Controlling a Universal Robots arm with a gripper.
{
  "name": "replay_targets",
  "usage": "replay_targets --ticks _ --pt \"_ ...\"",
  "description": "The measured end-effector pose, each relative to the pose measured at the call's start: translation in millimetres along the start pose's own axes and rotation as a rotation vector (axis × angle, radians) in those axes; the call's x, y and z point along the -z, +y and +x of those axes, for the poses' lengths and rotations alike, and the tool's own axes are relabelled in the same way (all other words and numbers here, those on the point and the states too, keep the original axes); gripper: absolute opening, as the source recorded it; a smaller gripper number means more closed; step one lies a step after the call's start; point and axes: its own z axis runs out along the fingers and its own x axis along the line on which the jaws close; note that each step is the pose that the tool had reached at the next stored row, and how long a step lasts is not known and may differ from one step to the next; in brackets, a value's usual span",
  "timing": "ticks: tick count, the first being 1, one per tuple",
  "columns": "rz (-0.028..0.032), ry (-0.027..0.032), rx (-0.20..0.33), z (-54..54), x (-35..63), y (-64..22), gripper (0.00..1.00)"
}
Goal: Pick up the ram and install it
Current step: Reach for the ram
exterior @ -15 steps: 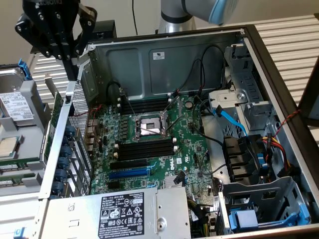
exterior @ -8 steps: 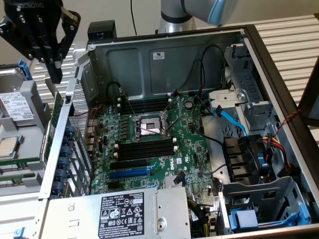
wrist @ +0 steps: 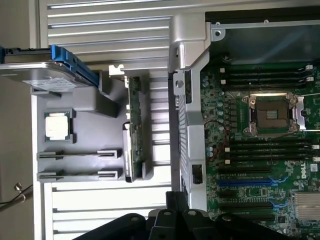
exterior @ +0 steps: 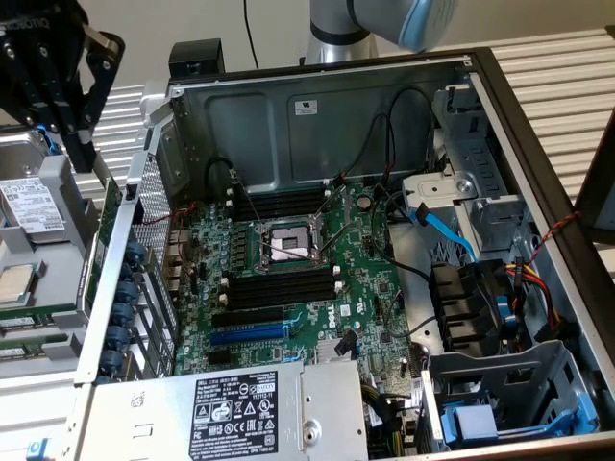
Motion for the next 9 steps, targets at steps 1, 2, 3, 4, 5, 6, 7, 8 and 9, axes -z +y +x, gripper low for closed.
replay_targets --ticks 1,2,3,4,5,6,7,8,9 --pt "-0.0002 -0.0015 0.0 3.2 -0.3 -0.9 0.11" --pt "-0.0006 -0.0031 0.0 6.6 -0.6 -1.6 0.11" --pt "-0.0012 -0.005 0.0 10.0 -1.1 -2.3 0.11" --pt "-0.0019 -0.0071 0.0 13.5 -1.6 -3.0 0.11" --pt "-0.0023 -0.008 0.0 17.3 -2.0 -3.6 0.11" --pt "-0.0026 -0.0085 0.0 21.6 -2.3 -4.3 0.11" --pt "-0.003 -0.0087 0.0 25.9 -2.7 -5.0 0.11" --pt "-0.0032 -0.0089 0.0 30.1 -3.1 -5.7 0.11" --pt "-0.0033 -0.009 0.0 34.7 -3.7 -6.3 0.11"
